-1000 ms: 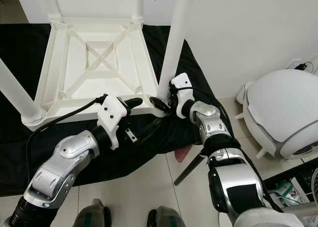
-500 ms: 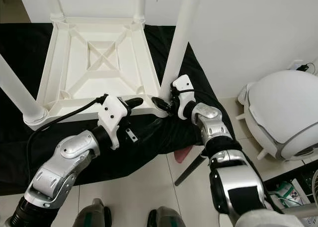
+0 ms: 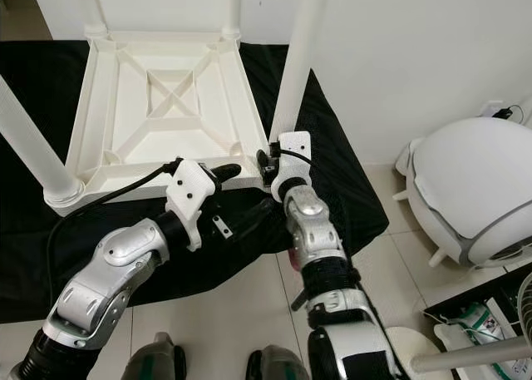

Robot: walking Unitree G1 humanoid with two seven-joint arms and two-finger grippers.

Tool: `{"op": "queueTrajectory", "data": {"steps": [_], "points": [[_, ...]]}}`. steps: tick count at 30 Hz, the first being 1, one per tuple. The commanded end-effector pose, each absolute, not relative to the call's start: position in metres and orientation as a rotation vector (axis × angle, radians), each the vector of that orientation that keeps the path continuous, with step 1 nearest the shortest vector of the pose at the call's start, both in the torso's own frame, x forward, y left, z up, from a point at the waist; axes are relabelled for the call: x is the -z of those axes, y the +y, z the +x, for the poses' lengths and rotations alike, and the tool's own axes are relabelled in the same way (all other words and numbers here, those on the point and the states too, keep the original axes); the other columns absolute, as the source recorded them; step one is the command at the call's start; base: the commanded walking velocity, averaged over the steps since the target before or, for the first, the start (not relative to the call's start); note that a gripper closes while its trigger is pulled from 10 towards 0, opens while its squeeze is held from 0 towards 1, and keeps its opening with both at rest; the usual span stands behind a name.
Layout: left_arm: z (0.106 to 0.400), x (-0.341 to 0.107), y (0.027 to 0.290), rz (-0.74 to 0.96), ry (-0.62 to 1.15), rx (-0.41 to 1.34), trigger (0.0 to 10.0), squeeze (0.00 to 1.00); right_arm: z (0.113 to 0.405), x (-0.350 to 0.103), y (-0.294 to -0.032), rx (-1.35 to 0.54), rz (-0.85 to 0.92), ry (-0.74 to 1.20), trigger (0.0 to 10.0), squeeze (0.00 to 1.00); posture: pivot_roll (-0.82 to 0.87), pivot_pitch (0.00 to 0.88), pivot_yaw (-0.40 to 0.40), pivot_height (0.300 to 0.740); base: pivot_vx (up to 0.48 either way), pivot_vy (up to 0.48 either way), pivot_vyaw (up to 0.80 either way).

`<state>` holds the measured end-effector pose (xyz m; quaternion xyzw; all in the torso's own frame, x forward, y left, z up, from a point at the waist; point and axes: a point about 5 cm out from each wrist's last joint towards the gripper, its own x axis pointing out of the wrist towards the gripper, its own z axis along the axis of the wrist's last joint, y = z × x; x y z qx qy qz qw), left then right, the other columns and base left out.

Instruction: Building children table

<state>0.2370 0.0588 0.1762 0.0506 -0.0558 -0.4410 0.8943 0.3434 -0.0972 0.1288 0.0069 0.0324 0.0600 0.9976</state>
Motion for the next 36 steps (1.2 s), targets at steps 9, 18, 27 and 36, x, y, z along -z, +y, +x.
{"op": "queueTrajectory", "data": {"steps": [9, 18, 27, 36], "points": [[0.237, -0.174, 0.056, 0.116, -0.115, 0.925, 10.0, 0.0, 0.343, -0.129, -0.107, -0.103, 0.001, 0.072, 10.0, 0.0, 0.03, 0.0, -0.092, 0.74, 0.0, 0.0, 0.0], [0.237, -0.175, 0.057, 0.117, -0.118, 0.92, 10.0, 0.0, 0.333, -0.139, -0.119, -0.154, 0.067, 0.025, 10.0, 1.0, 0.03, 0.0, -0.094, 0.74, 0.0, 0.0, 0.0], [0.237, -0.174, 0.057, 0.116, -0.117, 0.924, 10.0, 0.0, 0.323, -0.135, -0.146, -0.395, -0.004, 0.028, 10.0, 0.0, 0.02, 0.0, -0.085, 0.74, 0.0, 0.0, 0.0], [0.238, -0.174, 0.059, 0.125, -0.112, 0.927, 10.0, 0.0, 0.34, -0.141, -0.154, -0.62, -0.103, 0.003, 10.0, 0.0, 0.01, 0.0, -0.077, 0.74, 0.0, 0.0, 0.0]]}}
